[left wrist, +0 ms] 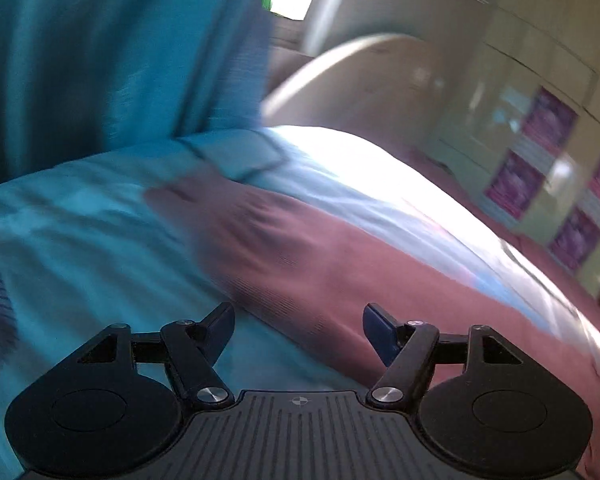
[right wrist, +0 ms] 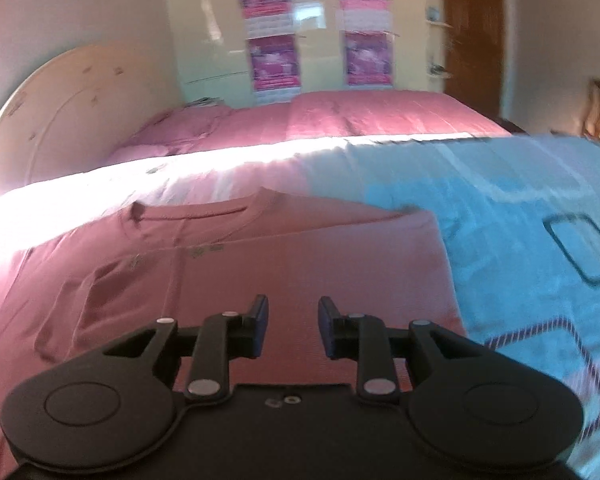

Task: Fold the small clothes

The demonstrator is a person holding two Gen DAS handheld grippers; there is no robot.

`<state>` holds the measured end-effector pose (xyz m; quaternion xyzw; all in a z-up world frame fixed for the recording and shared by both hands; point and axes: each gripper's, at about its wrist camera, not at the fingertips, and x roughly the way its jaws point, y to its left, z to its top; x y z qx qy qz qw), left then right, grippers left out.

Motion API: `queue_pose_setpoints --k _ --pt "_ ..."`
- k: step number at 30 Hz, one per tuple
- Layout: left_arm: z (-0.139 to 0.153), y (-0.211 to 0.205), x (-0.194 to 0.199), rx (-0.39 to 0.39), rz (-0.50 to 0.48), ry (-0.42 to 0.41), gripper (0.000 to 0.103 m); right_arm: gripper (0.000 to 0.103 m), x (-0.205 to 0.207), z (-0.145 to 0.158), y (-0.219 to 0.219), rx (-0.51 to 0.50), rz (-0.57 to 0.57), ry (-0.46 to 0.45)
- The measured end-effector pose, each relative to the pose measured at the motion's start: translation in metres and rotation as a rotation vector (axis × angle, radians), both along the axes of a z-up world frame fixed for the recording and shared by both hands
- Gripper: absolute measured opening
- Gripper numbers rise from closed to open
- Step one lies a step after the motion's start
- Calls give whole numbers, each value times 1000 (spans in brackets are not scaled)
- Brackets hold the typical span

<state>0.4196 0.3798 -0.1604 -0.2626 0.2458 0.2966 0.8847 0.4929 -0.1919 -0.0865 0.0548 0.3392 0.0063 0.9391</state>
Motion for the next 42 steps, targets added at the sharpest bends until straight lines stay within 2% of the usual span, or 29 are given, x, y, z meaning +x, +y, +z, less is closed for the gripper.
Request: queue_pose_setpoints --k 1,4,7,9,11,13,14,18,20,25,28,30,35,37,38,39,40,41,42 --pt "-4 14 -5 -24 22 -9 59 27 0 -1 -1 13 -26 3" --pt "-19 56 -9 -110 81 -65 55 27 -3 -2 -2 12 -85 10" --pt "-31 80 -7 -169 115 -130 52 27 -8 -3 -4 15 -118 20" --pt "-36 91 -3 -191 147 -163 45 27 -9 -3 -8 21 -147 28" --pt "-39 95 3 -180 177 -156 11 27 -10 -3 -13 23 -176 33" --pt "-36 91 12 -157 163 -181 9 27 -10 -3 -16 32 -191 42" --pt "-31 84 16 -132 125 -201 9 27 -11 -3 -17 38 -196 44" --pt "1 23 62 -55 -134 -237 9 27 -16 -1 -18 24 -186 38" --pt "14 -18 88 -49 -265 -250 9 27 -19 -1 -20 21 -184 37" --pt "36 -145 153 13 -556 -187 9 27 -24 3 -26 34 -172 19" --pt "32 -218 183 24 -687 -129 9 27 -27 5 -32 65 -166 12" --pt "30 -265 196 75 -762 -87 9 28 -29 6 -39 100 -169 11" --pt "22 -351 225 152 -883 -7 9 29 -32 7 -54 176 -160 15" --pt "13 -380 238 166 -942 47 9 33 -32 6 -58 213 -143 22" --pt "3 -392 249 160 -986 99 9 40 -32 5 -60 237 -137 29" --pt "-5 -413 230 169 -1007 133 10 48 -32 4 -62 266 -129 37" --pt "-6 -421 225 188 -1025 140 22 51 -32 4 -63 291 -118 42" --pt "-3 -426 222 214 -1046 122 41 53 -32 3 -62 317 -104 42" --pt "3 -435 204 214 -1064 107 50 53 -31 3 -61 334 -93 43"
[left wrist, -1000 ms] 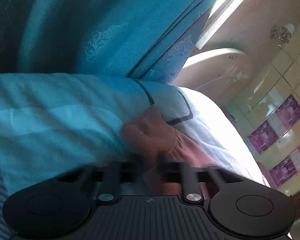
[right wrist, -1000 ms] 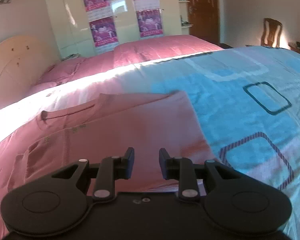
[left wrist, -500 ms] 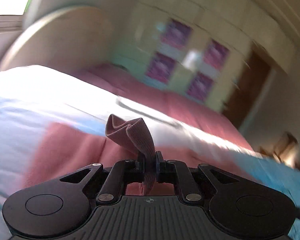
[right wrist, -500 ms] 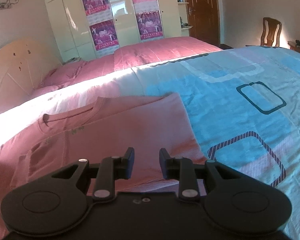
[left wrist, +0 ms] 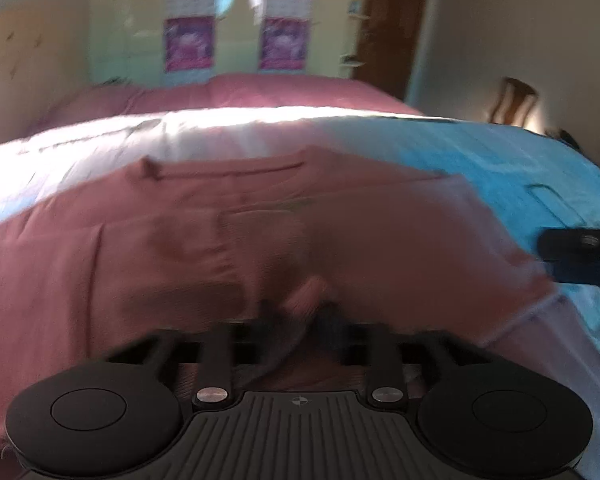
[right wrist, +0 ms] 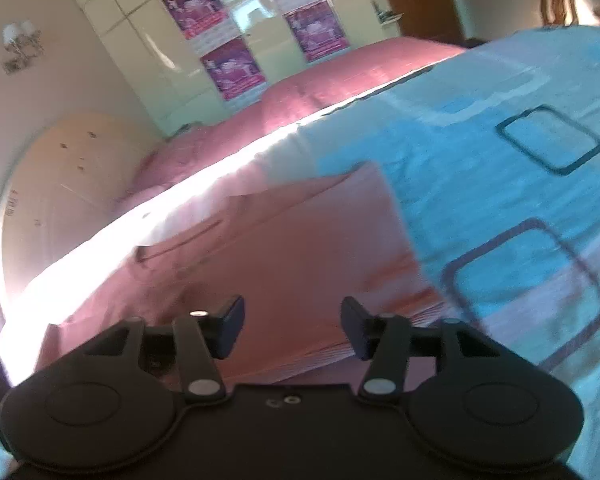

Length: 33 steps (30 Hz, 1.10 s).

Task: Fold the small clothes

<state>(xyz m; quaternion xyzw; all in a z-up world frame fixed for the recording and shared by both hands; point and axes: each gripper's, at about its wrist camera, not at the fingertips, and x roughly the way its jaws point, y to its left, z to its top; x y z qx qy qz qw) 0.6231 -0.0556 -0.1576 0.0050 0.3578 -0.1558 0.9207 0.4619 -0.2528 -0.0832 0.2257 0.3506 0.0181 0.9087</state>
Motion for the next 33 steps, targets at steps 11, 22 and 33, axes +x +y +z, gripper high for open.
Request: queue_pose_setpoints --k 11,22,33 --pt "34 157 -99 100 308 -116 64 41 46 -35 57 221 211 79" --pt "-12 230 -88 56 447 -31 64 24 74 -48 104 164 214 137" --pt "-25 236 -74 41 424 -34 13 6 41 11 76 -165 185 -46"
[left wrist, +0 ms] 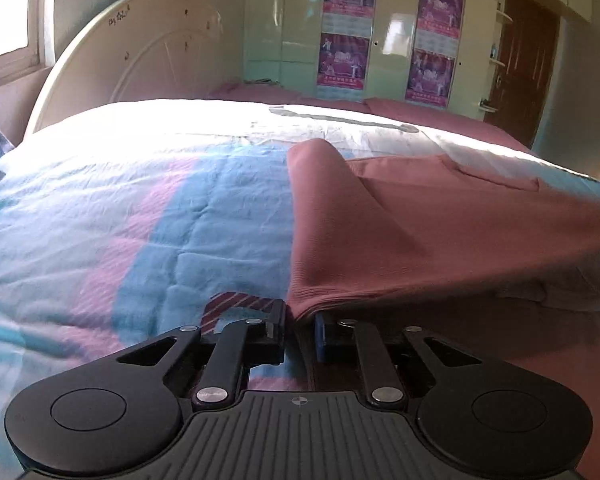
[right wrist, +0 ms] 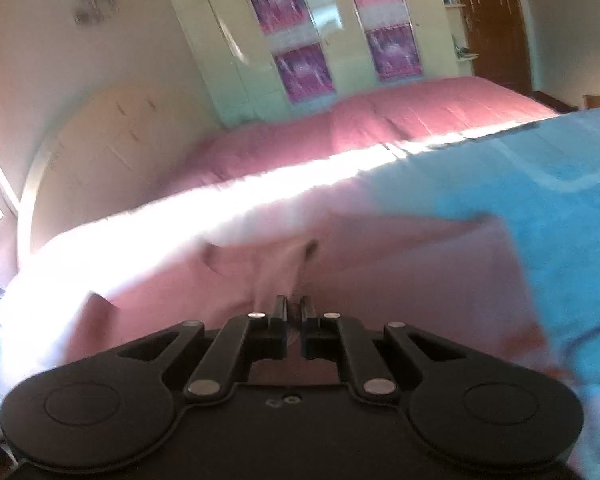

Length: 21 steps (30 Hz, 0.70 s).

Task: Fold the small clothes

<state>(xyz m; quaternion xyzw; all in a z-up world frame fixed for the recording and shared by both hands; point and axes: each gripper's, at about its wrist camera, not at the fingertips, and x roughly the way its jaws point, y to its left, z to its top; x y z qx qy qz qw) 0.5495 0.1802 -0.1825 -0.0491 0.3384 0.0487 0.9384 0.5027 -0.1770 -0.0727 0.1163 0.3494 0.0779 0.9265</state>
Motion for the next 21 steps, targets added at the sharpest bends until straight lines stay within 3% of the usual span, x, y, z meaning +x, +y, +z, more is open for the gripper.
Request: queue_pose_setpoints --k 1,2,11,15,21 --pt "-1 1 0 -8 0 1 13 6 4 -14 -7 -3 -1 76" --pt "-1 2 0 -13 0 2 13 6 2 -20 -11 18 -5 95" --pt "9 -4 5 30 -20 14 14 6 -21 -24 -18 49 -20 69" --pt "9 -8 3 44 -25 10 14 6 -6 -28 -9 55 -29 57" --pt "9 -6 1 52 -45 17 13 6 -9 -2 -10 31 -37 -47"
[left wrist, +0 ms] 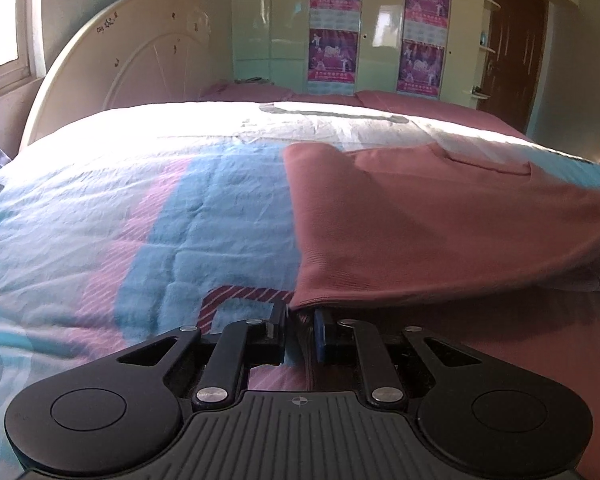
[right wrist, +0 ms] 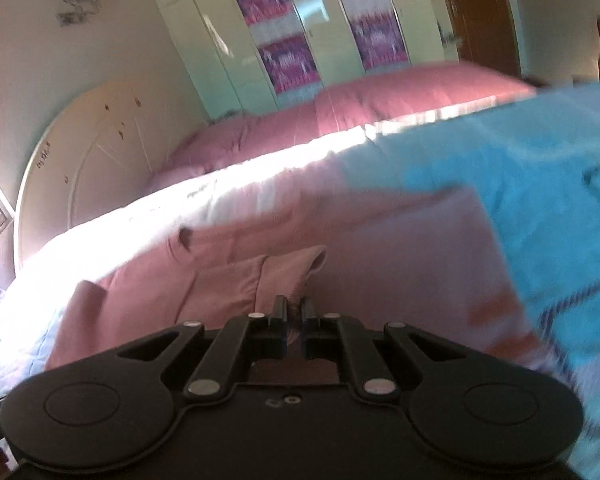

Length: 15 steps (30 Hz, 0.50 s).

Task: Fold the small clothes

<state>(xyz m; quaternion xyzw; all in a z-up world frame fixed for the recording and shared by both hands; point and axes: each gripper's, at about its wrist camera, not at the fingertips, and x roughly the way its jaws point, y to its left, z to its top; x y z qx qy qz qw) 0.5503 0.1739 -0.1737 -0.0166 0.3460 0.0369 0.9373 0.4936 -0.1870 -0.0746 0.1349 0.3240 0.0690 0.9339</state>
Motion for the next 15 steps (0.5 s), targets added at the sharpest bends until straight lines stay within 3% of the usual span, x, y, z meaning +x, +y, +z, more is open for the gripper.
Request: queue_pose_setpoints --k 1,4,15 --pt "-1 -2 -1 12 -5 0 13 6 -1 0 0 -30 -2 -11" --pt "0 -5 0 21 -11 5 10 6 11 -24 -5 -46 -5 117" --pt "1 -2 -3 16 -17 4 10 6 2 -24 -7 -37 -10 92"
